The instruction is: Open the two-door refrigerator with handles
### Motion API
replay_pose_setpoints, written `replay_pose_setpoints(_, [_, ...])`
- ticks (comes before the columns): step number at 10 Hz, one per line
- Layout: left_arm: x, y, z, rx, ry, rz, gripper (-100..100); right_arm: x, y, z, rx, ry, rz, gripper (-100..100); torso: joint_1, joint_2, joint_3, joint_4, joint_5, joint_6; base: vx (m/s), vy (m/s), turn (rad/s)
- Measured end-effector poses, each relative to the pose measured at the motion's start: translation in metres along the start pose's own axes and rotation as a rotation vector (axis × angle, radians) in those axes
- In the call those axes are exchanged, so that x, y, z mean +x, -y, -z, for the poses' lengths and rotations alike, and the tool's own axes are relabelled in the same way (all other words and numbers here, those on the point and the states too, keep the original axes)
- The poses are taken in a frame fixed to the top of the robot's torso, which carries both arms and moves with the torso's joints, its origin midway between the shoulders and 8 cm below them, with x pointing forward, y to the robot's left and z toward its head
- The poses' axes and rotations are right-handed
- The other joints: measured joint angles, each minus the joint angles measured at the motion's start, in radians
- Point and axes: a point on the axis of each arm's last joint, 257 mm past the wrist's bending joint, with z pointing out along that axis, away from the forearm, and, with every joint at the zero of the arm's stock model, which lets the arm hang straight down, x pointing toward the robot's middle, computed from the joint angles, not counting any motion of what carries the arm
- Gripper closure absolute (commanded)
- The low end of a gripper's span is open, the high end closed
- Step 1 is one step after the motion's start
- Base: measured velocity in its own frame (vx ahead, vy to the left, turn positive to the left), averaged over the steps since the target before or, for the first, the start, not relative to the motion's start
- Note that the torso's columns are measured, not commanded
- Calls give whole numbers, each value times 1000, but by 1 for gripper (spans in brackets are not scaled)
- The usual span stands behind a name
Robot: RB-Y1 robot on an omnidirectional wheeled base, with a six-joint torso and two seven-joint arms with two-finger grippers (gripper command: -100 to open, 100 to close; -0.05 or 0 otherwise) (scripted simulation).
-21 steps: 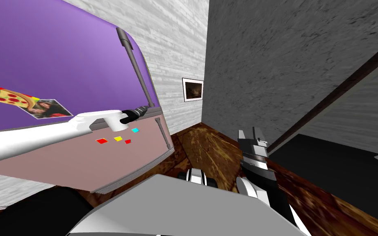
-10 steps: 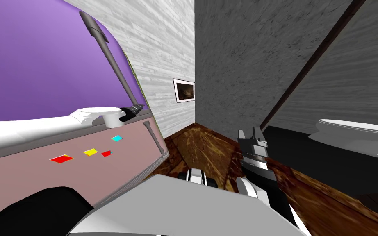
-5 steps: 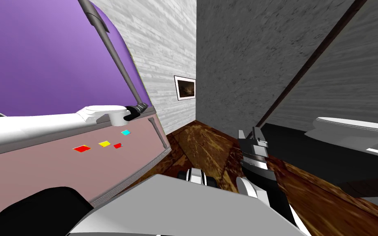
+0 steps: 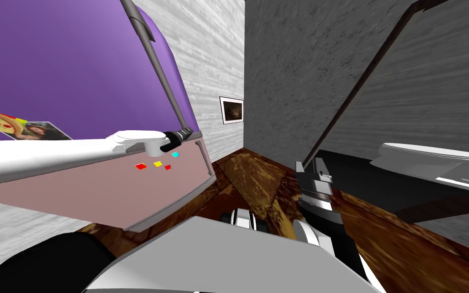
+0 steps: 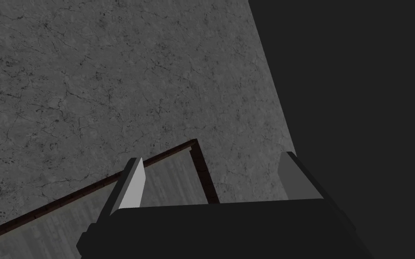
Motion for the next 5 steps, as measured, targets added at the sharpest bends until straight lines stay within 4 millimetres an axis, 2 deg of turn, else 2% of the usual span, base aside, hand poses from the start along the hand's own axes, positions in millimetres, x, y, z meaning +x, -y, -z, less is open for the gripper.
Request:
replay_pose_setpoints(4, [41,49,9,83,-81,-7,100,0,0,0,0,0,0,0,1,-4,-3,1,-2,1,-266,42,32])
replay_pose_setpoints(5, [50,60,10,105,-99,-4,100,0,0,0,0,0,0,0,0,-5,-4,0,-2,2,-125,2,-27])
